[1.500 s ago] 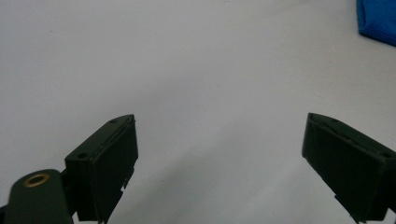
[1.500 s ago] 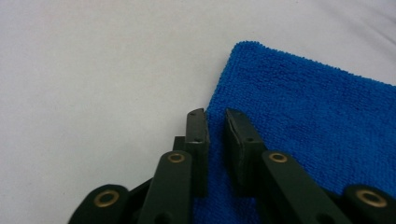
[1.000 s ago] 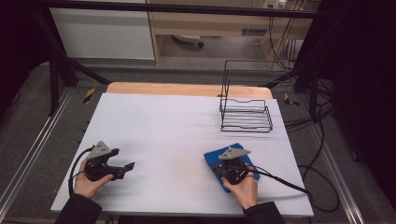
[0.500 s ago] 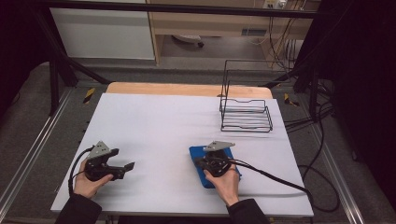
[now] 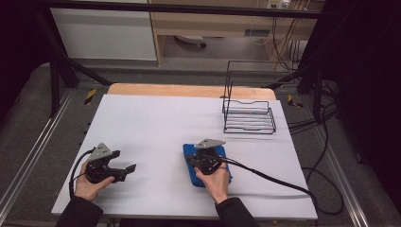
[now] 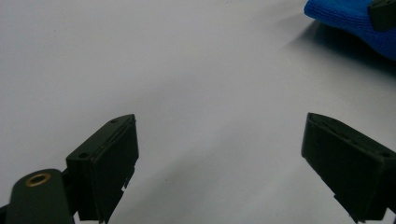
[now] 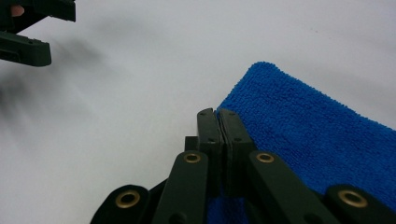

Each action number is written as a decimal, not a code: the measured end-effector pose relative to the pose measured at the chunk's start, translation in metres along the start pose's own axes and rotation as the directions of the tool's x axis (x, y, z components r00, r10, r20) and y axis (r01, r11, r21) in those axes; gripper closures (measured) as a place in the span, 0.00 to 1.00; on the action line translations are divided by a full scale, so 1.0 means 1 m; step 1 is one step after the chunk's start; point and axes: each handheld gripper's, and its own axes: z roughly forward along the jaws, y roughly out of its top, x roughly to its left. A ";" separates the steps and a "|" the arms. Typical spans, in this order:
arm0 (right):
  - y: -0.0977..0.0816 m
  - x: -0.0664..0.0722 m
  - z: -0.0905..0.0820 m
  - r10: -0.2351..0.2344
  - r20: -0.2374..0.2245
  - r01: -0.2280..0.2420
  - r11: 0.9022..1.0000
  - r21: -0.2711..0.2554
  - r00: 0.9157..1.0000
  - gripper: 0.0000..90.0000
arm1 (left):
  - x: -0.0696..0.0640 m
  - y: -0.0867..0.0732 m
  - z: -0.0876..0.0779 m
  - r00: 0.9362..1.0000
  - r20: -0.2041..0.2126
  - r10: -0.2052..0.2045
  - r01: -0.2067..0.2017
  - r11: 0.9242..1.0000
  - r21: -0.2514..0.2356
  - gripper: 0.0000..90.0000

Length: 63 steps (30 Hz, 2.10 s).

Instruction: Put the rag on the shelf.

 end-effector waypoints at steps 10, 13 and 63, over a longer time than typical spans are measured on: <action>0.008 0.013 0.023 -0.008 0.000 0.008 1.000 0.008 1.000 0.99 | 0.000 0.000 0.000 1.000 0.000 0.000 0.000 1.000 0.000 0.12; 0.009 0.016 0.030 -0.010 0.005 0.010 1.000 0.024 1.000 0.99 | 0.000 0.000 0.000 1.000 0.001 0.000 0.000 1.000 0.001 0.12; -0.066 -0.058 -0.057 0.016 0.005 -0.017 0.994 0.109 1.000 0.73 | -0.136 0.030 0.081 0.981 0.172 -0.090 0.053 0.977 0.208 0.76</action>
